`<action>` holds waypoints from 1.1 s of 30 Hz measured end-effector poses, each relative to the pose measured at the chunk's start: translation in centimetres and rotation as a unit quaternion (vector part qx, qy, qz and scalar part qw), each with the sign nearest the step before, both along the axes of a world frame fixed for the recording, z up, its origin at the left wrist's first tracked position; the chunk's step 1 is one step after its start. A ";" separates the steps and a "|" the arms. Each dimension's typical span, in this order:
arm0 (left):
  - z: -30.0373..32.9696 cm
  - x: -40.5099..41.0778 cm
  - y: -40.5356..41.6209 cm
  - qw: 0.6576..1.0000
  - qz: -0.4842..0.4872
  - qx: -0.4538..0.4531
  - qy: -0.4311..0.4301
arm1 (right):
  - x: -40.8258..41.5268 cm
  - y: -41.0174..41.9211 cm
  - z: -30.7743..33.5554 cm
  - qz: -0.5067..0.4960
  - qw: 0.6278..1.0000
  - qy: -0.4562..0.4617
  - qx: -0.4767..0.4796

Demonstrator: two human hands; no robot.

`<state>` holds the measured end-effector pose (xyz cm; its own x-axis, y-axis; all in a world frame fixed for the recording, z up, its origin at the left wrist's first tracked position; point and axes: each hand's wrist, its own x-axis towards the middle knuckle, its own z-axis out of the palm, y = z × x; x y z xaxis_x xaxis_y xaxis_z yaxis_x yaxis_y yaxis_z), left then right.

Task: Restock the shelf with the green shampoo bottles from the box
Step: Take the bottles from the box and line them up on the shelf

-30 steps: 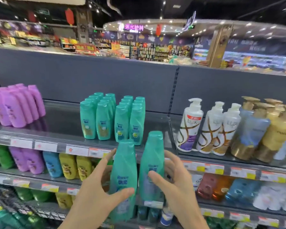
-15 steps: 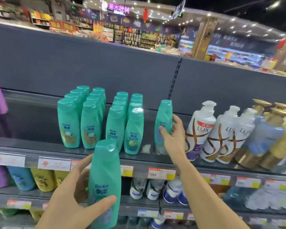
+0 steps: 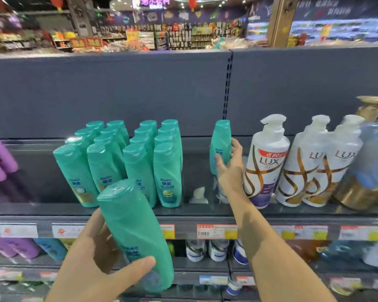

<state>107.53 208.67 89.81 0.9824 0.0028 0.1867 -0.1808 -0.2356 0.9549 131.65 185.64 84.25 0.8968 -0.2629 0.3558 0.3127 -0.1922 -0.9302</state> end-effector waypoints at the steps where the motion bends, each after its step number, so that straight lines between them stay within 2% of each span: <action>1: 0.1 -0.1 -0.3 1.000 0.010 -0.001 -0.003 | 0.1 -0.1 0.1 0.009 1.000 0.004 0.006; 6: 0.4 -0.2 -0.4 0.999 0.014 0.030 -0.029 | 0.1 -0.3 -0.2 0.040 0.999 0.009 0.018; 10: 1.9 -0.2 -1.4 0.997 -0.001 -0.068 -0.034 | 0.6 0.1 0.0 0.046 0.999 0.022 0.021; 14: 3.2 -0.1 -1.5 0.993 -0.046 -0.104 -0.022 | 0.7 0.5 0.1 0.045 0.998 0.030 0.025; 17: 4.2 0.4 -1.3 0.997 -0.049 -0.055 -0.032 | 0.0 0.9 0.2 0.015 0.995 0.098 0.000; 20: 7.0 1.5 -1.5 0.994 -0.037 0.059 -0.087 | -2.6 0.9 0.3 -0.038 0.987 0.119 -0.100; 23: 10.6 3.8 -2.7 0.979 -0.036 0.160 -0.119 | -7.2 0.6 -0.6 -0.036 0.948 0.098 -0.302; 26: 13.3 7.7 -4.4 0.971 -0.026 0.208 -0.115 | -10.9 -0.3 -2.1 -0.013 0.858 0.082 -0.507; 29: 14.6 12.8 -6.4 0.977 -0.010 0.203 -0.068 | -12.1 -1.5 -2.5 0.007 0.805 0.078 -0.589; 33: 14.2 18.4 -9.2 0.960 0.048 0.273 -0.037 | -12.0 -2.1 -2.9 0.058 0.776 0.082 -0.623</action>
<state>125.98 199.49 104.06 0.9667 -0.0260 0.2544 -0.1955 -0.7162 0.6699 119.65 183.51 81.34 0.9491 0.2784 0.1472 0.2913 -0.9537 -0.0743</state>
